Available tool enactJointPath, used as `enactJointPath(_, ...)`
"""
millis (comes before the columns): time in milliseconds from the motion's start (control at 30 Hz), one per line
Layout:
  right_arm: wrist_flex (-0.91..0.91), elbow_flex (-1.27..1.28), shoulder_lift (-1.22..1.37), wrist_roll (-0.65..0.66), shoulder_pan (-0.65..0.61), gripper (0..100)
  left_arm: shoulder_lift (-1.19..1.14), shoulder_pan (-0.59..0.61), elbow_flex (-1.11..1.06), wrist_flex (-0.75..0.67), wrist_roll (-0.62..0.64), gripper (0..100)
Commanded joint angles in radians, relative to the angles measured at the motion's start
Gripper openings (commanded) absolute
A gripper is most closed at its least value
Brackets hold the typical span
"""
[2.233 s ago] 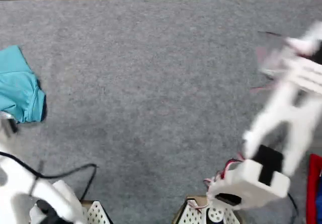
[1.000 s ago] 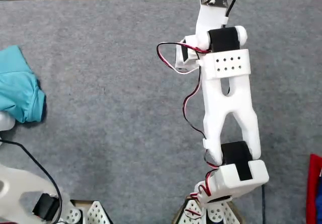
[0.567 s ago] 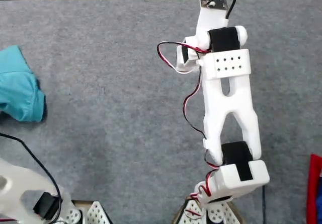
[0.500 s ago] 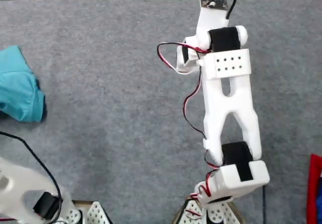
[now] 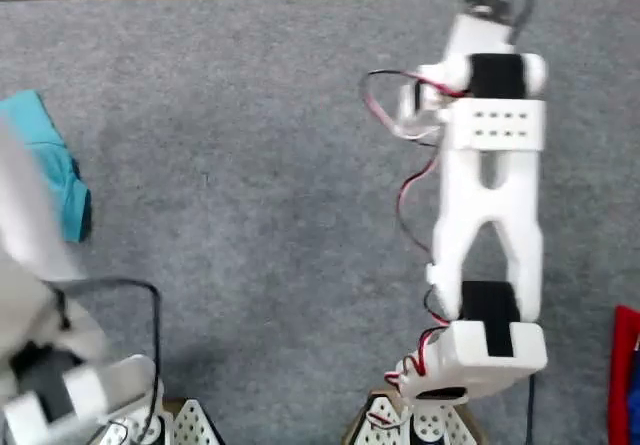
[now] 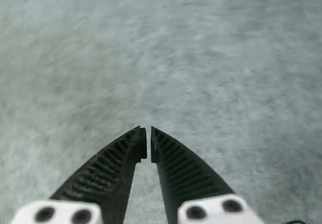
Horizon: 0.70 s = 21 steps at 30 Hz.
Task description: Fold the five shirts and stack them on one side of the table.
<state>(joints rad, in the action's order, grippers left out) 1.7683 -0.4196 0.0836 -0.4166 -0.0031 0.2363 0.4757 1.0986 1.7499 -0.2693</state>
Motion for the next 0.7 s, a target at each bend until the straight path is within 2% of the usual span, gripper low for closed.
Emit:
enactJointPath(0,0.015,-0.001,-0.047,0.051,0.102,2.7,0.203,-0.285,-0.296,0.009,0.012,2)
enactJointPath(167,0.015,0.031,-0.082,0.157,0.186,2.7,0.371,-0.612,-0.776,0.009,0.049,2)
enactJointPath(233,0.014,0.081,-0.101,0.176,0.209,2.7,0.398,-0.710,-0.961,0.009,0.103,2)
enactJointPath(333,0.014,0.168,-0.137,0.204,0.220,2.7,0.407,-0.835,-1.172,0.005,0.112,2)
enactJointPath(433,0.011,0.232,-0.174,0.238,0.213,2.9,0.407,-0.913,-1.307,-0.031,0.068,3)
enactJointPath(500,0.006,0.245,-0.186,0.279,0.209,3.0,0.407,-0.942,-1.369,-0.038,0.026,11)
enactJointPath(600,0.012,0.237,-0.191,0.313,0.170,3.9,0.417,-0.936,-1.419,-0.025,0.035,27)
enactJointPath(667,0.012,0.231,-0.199,0.313,0.117,8.4,0.418,-0.882,-1.396,0.002,0.023,28)
